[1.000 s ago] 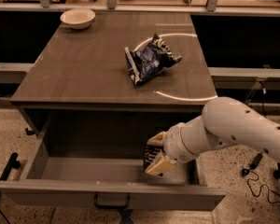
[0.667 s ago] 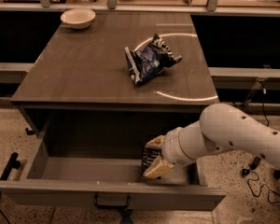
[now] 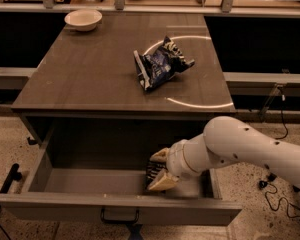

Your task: Place rxbar chocolate into top drawer

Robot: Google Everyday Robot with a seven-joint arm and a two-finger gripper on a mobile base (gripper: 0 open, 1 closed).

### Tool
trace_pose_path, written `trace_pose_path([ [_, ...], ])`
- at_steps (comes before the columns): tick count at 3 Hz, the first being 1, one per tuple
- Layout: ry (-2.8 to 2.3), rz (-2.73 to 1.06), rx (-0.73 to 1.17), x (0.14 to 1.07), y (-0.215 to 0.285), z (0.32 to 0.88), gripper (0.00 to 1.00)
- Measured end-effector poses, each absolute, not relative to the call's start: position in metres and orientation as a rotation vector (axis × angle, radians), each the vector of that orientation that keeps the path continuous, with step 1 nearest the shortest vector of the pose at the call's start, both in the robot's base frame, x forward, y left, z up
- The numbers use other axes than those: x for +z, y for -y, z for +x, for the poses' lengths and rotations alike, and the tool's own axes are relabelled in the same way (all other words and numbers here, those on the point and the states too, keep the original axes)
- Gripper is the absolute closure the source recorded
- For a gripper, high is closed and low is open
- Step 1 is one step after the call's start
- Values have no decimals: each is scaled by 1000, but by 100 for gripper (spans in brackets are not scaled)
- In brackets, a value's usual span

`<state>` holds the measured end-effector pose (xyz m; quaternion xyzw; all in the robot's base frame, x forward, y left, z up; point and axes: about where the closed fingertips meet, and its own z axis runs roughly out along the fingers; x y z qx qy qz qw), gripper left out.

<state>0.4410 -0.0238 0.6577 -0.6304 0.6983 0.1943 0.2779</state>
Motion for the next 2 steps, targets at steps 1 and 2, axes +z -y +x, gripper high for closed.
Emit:
trace_pose_path([
  [1,-1877,-1685,536,657,20,446,87],
  [2,-1884,-1662,551,659,19,454,56],
])
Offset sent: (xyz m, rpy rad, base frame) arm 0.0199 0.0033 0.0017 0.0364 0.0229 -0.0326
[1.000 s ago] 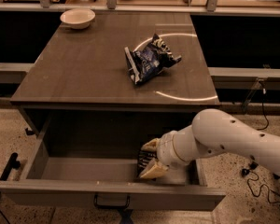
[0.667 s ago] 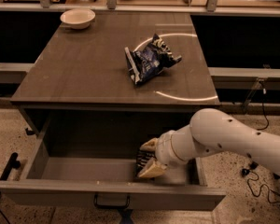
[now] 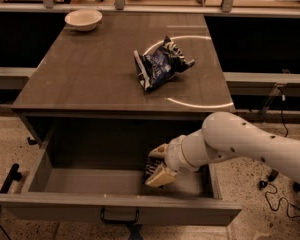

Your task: Place rxbar chocolate into top drawer

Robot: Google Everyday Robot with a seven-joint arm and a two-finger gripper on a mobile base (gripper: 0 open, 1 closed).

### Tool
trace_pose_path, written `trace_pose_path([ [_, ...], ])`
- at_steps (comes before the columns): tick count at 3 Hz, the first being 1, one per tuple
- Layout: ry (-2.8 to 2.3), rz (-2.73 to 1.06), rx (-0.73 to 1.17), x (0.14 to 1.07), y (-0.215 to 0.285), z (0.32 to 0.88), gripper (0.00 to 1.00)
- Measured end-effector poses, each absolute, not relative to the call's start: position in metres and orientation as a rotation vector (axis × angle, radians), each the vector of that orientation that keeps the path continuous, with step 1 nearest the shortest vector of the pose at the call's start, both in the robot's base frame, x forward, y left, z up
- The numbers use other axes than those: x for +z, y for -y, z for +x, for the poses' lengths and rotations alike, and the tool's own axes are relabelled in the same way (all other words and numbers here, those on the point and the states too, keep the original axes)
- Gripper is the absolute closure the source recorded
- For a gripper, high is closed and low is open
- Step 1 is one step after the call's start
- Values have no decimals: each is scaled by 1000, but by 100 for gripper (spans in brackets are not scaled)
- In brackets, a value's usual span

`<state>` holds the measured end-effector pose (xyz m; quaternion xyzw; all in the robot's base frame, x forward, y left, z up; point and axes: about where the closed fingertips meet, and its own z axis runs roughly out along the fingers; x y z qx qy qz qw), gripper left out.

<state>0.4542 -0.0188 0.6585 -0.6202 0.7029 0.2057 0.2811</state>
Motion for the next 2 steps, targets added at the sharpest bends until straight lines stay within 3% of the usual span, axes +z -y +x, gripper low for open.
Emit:
trace_pose_path([
  [1,-1883,-1654,558,660,18,459,33],
  [2,-1885,-1641,551,663,22,462,21],
])
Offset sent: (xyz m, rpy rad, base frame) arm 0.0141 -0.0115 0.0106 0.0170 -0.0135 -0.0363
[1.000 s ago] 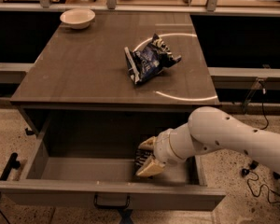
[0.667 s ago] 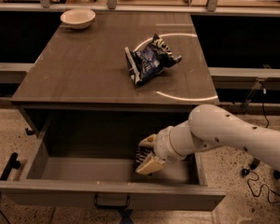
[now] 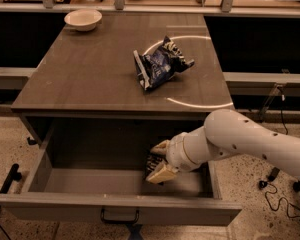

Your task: Place rxbar chocolate into top drawer

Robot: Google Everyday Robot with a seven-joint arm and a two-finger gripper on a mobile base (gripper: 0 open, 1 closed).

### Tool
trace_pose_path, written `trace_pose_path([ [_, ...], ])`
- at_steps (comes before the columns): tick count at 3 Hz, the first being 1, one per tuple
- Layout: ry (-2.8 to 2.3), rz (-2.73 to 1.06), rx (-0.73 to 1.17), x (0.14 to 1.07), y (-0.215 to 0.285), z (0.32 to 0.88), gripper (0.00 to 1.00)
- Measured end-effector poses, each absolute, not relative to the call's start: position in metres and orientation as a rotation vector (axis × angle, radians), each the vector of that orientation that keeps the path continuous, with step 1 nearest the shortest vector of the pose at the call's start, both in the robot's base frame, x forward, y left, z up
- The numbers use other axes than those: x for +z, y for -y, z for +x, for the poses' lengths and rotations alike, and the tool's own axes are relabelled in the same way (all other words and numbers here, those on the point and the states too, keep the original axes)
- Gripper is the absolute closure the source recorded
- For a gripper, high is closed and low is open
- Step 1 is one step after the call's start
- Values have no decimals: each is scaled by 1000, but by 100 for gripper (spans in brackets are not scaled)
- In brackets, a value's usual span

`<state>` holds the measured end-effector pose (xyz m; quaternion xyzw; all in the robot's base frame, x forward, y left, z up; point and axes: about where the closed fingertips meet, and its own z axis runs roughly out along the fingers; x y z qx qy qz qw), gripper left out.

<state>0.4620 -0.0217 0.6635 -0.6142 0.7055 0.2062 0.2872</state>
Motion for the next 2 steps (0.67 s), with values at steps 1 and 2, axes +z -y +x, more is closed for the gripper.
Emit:
trace_pose_path([
  [1,-1884,-1636,544,668,27,462,9],
  [2,-1869,-1610,547,681,32,465,18],
])
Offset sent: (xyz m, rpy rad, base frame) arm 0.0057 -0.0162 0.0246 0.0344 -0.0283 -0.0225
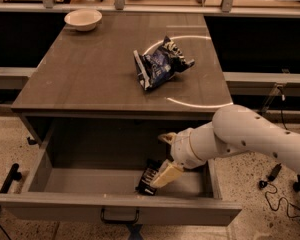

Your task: Place rxbar chocolate into top drawer

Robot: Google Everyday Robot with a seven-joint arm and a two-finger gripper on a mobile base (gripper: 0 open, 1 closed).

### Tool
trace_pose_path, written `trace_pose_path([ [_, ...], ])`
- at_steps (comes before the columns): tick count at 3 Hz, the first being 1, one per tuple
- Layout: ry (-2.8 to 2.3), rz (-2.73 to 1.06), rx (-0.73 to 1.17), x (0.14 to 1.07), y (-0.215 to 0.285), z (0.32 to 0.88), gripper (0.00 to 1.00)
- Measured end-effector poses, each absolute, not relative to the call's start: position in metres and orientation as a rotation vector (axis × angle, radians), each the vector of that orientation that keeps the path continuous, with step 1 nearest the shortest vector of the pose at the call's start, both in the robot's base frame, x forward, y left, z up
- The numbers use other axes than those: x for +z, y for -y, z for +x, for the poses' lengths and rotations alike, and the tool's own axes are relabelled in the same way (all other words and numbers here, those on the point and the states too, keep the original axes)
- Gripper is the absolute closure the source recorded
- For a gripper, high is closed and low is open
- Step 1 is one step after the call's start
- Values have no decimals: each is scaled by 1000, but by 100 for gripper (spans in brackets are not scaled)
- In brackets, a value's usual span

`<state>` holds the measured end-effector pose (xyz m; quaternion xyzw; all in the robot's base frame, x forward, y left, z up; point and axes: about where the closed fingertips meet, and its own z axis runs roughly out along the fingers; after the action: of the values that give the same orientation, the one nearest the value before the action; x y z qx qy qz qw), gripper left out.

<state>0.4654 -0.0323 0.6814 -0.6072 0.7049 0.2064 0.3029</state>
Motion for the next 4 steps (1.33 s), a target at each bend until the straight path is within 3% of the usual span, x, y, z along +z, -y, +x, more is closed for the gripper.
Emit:
trace_pose_path([
  [2,-1878,-1547,486,719,63,477,35],
  [4,-1921,-1545,338,763,121,483,42],
])
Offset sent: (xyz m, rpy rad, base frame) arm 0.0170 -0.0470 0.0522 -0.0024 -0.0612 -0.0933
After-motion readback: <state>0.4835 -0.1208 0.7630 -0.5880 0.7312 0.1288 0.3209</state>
